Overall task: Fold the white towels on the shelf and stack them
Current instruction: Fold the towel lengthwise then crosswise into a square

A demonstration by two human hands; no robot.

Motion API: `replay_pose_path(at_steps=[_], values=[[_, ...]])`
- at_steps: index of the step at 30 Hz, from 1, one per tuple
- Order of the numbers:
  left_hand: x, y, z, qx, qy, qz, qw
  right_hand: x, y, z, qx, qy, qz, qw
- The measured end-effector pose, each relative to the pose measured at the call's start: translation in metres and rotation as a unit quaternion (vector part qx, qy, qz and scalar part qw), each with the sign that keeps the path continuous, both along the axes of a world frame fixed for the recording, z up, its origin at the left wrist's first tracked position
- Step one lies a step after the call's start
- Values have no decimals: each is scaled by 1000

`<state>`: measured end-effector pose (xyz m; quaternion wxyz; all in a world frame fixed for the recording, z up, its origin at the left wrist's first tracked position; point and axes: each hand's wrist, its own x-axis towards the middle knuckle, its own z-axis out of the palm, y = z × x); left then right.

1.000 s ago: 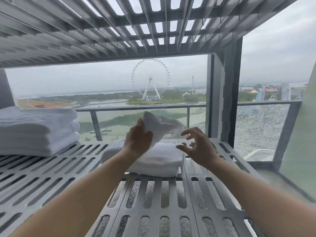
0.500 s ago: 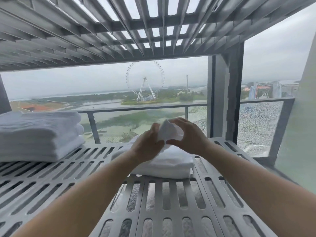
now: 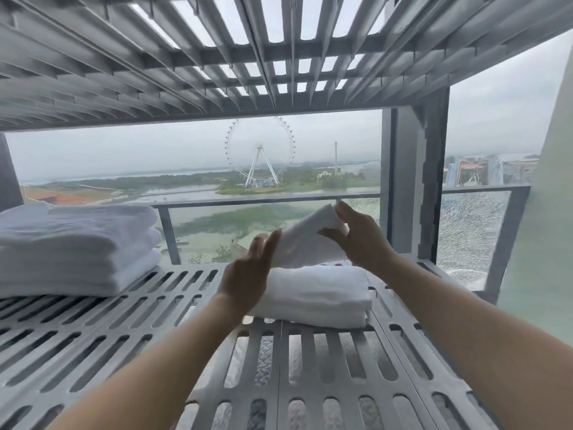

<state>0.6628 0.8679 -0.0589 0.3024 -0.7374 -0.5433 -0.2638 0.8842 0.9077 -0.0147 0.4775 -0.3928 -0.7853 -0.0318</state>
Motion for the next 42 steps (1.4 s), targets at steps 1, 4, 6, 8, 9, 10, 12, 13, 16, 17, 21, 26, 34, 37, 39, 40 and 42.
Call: replay_pose_path(at_steps=[1, 4, 6, 8, 9, 10, 12, 13, 16, 17, 21, 26, 34, 37, 39, 40, 42], values=[[-4, 1, 3, -3, -5, -19, 1000, 1, 0, -1, 4, -3, -4, 1000], [-15, 6, 10, -15, -29, -115, 993, 1, 0, -9, 25, 10, -19, 999], [-22, 6, 12, -17, -24, -174, 984, -2, -1, -15, 37, 4, -21, 999], [-29, 4, 7, -6, -23, -174, 984, -7, -1, -16, 31, 1, -4, 1000], [-31, 3, 1, -2, -34, -153, 988, -9, -1, -15, 22, 7, 5, 1000], [-32, 0, -6, -10, -50, -120, 992, -10, -1, -14, 7, 19, 10, 1000], [-32, -2, -18, -45, -94, -44, 994, -7, -4, -12, -44, 32, 9, 998], [-32, -2, -21, -56, -125, -18, 990, -6, -6, -12, -73, 8, 5, 997], [-31, -1, -20, -68, -160, -6, 985, -5, -9, -23, -98, -125, -22, 987], [-32, 1, -21, -74, -150, -17, 986, -6, -7, -25, -87, -134, -30, 987], [-42, 6, -21, -116, -122, -92, 982, -8, 4, -23, -18, -74, -41, 996], [-63, 4, -21, -65, -91, -204, 973, -17, 3, -35, 41, -31, -29, 998], [-92, -16, -24, 127, 131, -141, 973, 3, -22, -59, -46, -58, 1, 997], [-96, -17, -25, 109, 130, -102, 980, 3, -34, -49, 13, -121, 13, 992], [-96, -15, -29, 91, 152, -63, 982, -3, -43, -44, 95, -229, -2, 969], [-95, -15, -29, 87, 160, -44, 982, -9, -48, -42, 134, -275, -17, 952], [-92, -14, -27, 88, 159, -37, 983, -22, -56, -42, 194, -334, -53, 921]])
